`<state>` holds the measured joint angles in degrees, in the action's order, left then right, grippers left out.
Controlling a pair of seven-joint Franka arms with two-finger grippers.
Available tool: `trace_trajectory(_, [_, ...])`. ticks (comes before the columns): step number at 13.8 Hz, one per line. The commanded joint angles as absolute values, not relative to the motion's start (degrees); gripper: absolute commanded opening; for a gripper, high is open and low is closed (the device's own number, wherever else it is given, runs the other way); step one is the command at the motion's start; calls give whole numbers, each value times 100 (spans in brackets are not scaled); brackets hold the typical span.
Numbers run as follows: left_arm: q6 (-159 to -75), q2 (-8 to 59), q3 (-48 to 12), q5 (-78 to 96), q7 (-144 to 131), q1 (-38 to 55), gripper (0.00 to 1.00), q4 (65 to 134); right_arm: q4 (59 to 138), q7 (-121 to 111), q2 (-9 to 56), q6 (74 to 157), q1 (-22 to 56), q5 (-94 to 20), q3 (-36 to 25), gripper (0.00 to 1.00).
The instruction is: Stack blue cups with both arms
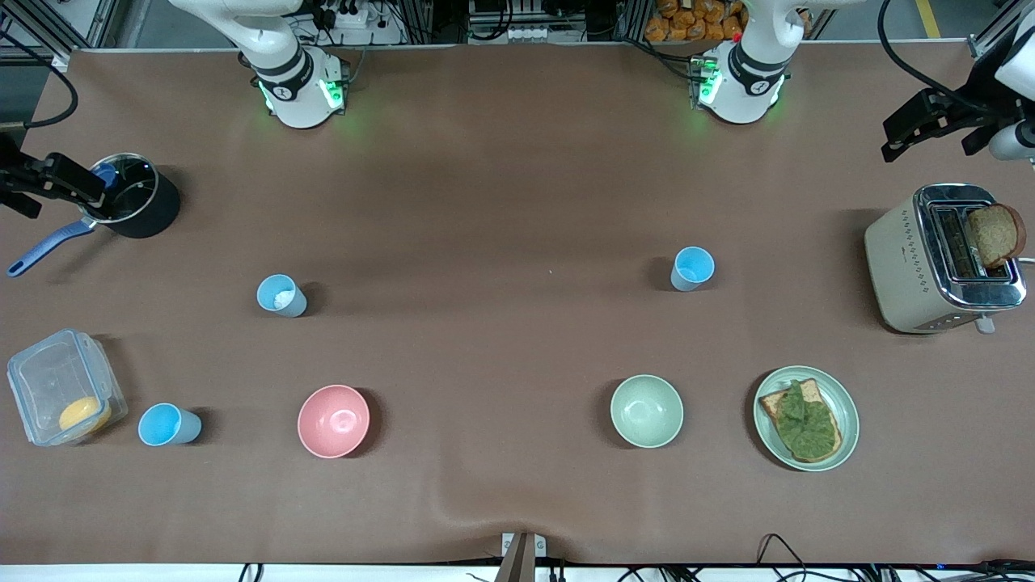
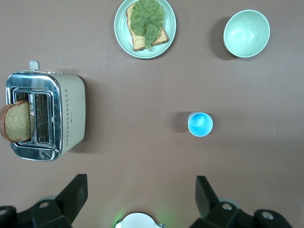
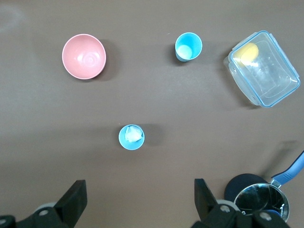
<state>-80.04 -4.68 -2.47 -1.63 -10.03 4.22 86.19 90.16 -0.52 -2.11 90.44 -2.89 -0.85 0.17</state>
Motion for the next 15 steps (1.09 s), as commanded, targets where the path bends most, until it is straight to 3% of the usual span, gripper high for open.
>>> trace_trajectory(1, [-8076, -510, -272, -299, -861, 387, 100, 8622, 8842, -79, -132, 8930, -246, -114, -26, 100])
trace_trajectory(15, [-8315, -448, -273, -501, -571, 176, 100, 8613, 8833, -79, -105, 8956, -176, -114, -18, 100])
